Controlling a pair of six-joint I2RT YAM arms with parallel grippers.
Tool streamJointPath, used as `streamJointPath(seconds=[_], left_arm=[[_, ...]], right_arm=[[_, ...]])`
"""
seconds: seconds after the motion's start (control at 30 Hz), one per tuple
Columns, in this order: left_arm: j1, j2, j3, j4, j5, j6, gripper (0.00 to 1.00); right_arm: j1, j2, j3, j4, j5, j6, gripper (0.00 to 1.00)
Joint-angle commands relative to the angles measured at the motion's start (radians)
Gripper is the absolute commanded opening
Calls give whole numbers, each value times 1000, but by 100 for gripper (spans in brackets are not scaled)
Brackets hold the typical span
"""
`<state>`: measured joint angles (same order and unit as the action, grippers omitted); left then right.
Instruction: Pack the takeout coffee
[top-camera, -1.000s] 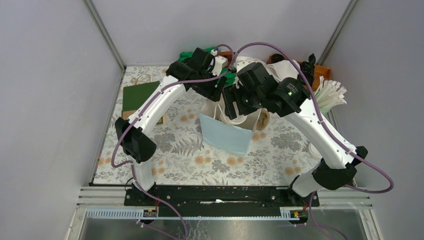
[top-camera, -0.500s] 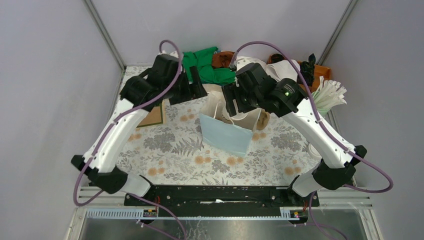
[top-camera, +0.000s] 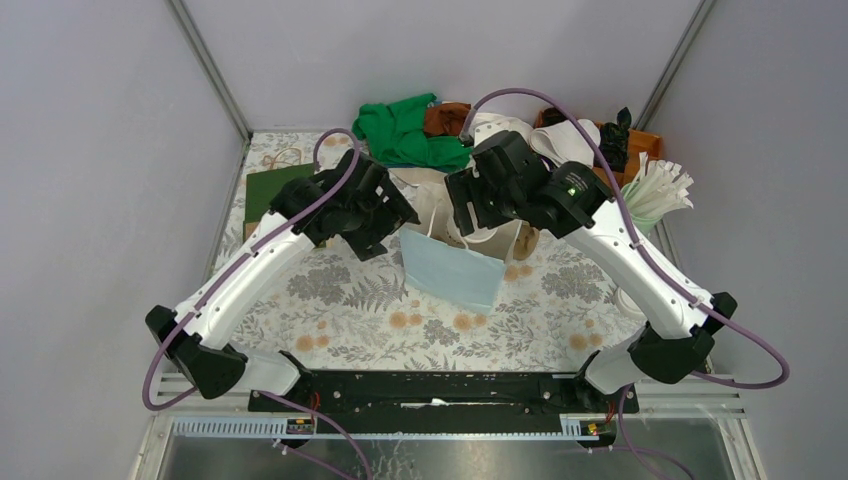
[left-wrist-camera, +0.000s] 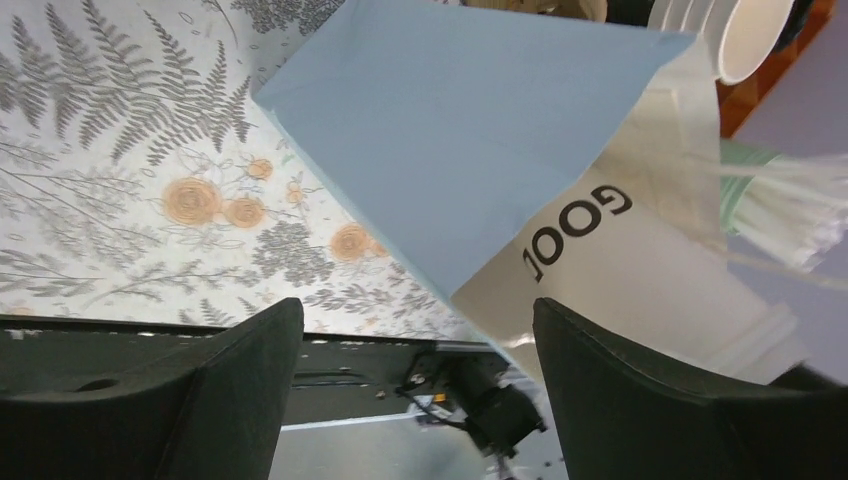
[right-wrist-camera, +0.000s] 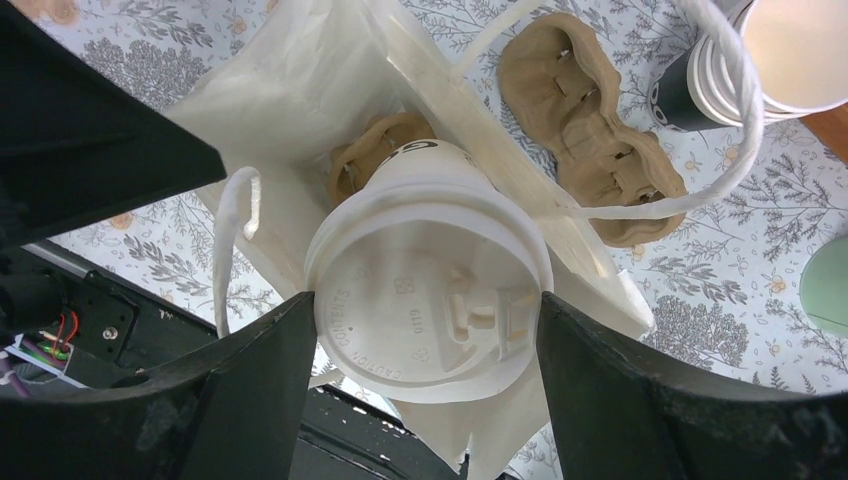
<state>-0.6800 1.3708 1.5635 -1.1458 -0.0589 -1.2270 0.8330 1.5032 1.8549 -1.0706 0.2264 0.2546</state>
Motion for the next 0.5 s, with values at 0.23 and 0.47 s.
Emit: streamJointPath(seconds=[0.23, 0.47], left_arm=[[-2, -32, -185, 240, 3, -333, 73], [10, 4, -119, 216, -56, -228, 12]], right_arm=[[-13, -69, -31, 50, 40, -22, 67], [-50, -71, -25, 27, 7, -37, 66]])
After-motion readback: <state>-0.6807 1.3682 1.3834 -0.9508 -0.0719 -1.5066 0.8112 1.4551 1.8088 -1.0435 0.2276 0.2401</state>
